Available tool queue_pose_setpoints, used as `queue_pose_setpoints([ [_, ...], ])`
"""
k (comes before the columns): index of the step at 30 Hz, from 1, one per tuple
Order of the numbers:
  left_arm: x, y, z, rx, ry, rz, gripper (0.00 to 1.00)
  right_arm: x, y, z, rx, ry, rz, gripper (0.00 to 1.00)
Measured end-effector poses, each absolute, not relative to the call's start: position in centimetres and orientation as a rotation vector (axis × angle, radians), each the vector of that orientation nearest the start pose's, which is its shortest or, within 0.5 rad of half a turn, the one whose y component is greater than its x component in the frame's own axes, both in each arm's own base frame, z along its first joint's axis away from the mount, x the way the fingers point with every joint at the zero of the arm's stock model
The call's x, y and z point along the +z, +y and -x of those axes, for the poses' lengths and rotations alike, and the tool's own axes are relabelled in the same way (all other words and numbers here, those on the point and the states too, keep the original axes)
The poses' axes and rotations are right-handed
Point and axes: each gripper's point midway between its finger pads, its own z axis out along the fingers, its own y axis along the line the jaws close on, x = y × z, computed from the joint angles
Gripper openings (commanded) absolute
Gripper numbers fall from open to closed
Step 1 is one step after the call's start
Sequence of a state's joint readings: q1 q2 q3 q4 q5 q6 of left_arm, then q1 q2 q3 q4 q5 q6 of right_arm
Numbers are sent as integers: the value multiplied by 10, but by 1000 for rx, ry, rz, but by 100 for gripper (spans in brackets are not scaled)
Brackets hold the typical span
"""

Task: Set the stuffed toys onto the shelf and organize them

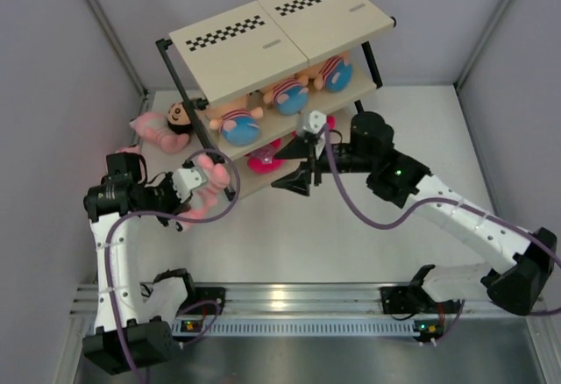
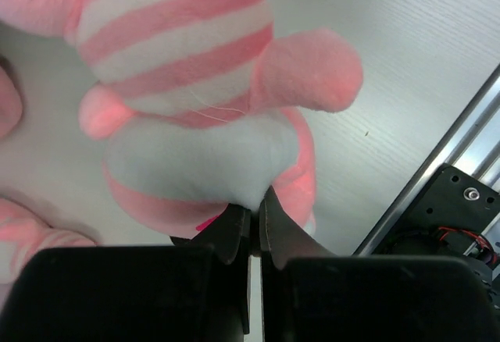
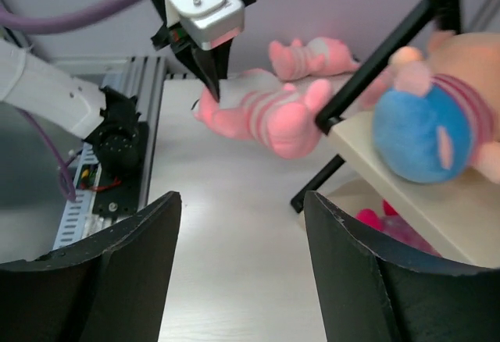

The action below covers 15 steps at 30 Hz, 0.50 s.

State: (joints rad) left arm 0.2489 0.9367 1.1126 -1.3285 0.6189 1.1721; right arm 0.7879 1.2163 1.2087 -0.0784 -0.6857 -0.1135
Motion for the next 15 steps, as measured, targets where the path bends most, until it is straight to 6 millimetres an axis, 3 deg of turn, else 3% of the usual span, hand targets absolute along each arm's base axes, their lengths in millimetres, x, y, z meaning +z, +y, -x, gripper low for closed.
queue_pose_setpoints([
  [4,206,-46,-178,-308,2035,-1314,0,322,392,-189,1109,1299,1307,66],
  [9,221,-76,-164,-367,1909,-1412,0,284,417,-211,1114,1398,1288,71],
  [12,226,-85,-151,-381,1867,-1441,0,276,424,-213,1146,1430,1272,74],
  [15,228,-86,-146,-372,1861,-1435,0,281,425,-206,1188,1419,1279,76],
])
